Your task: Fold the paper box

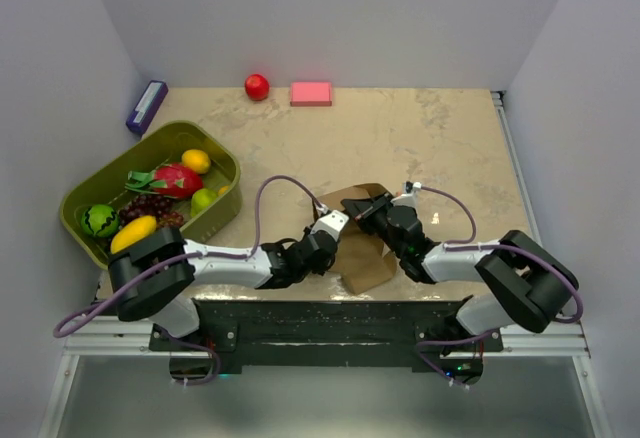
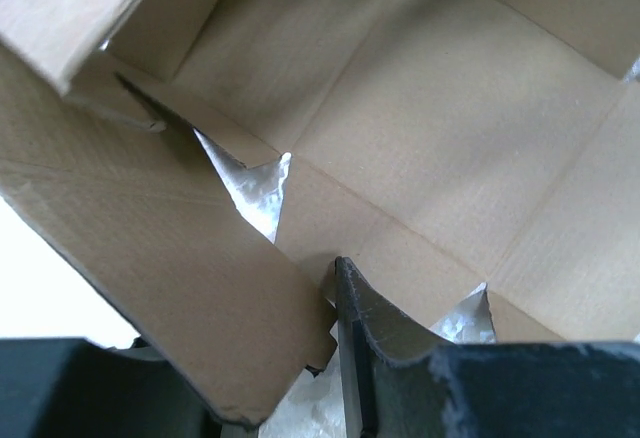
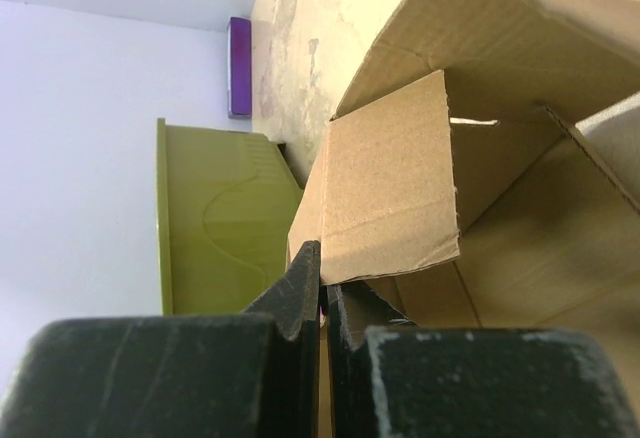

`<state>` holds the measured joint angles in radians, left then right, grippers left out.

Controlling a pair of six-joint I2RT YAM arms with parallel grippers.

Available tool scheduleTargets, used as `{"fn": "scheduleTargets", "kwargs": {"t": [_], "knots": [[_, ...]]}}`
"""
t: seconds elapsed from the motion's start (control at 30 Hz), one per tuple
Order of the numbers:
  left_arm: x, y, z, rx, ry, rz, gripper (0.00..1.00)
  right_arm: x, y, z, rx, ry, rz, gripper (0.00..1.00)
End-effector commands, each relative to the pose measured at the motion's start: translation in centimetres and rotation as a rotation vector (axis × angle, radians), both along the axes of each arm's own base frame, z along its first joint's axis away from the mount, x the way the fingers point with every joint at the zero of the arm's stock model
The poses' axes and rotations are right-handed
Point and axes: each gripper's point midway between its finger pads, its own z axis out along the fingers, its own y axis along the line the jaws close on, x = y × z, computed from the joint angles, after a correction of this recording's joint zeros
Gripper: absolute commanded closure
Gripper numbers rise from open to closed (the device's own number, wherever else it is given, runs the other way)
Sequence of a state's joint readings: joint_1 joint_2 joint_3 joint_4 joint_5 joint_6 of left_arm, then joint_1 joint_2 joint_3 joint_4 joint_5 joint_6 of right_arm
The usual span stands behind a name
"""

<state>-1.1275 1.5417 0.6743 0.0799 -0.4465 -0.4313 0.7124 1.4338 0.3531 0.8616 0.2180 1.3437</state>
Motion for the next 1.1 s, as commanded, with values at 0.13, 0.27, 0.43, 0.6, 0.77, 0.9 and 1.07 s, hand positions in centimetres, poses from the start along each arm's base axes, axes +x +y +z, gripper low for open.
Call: {"fn": "scheduleTargets", "kwargs": {"t": [0.13, 0.27, 0.43, 0.6, 0.77, 0.9, 1.07], "knots": [[1.7, -2.4, 3.2, -0.044, -0.129, -0.018, 0.59, -1.1, 0.3, -2.1, -0.044, 0.047, 0.041, 1.0], [0.6, -2.6, 4.9, -0.118, -0.133, -0.087, 0.38, -1.1, -0.1, -1.9, -0.055, 0.043, 0.027, 1.0], [-1.1, -1.7, 8.2, -0.238, -0.165, -0.178, 0.23, -1.0, -0.6, -1.5, -0.061, 0.035, 0.007, 1.0], [-1.9, 0.6, 9.2, -0.274, -0.128, -0.225, 0.21, -1.1, -0.7, -1.3, -0.064, 0.033, 0.006, 1.0], [0.5, 4.8, 10.1, -0.322, -0.157, -0.126, 0.22, -1.1, -0.6, -1.1, -0.061, 0.03, 0.011, 1.0], [0.8, 5.7, 9.6, -0.333, -0.168, -0.124, 0.24, -1.1, -0.5, -1.3, -0.065, 0.031, 0.013, 1.0], [1.7, 5.3, 7.9, -0.324, -0.182, -0.124, 0.28, -1.0, -0.4, -1.1, -0.062, 0.027, 0.018, 1.0]]}}
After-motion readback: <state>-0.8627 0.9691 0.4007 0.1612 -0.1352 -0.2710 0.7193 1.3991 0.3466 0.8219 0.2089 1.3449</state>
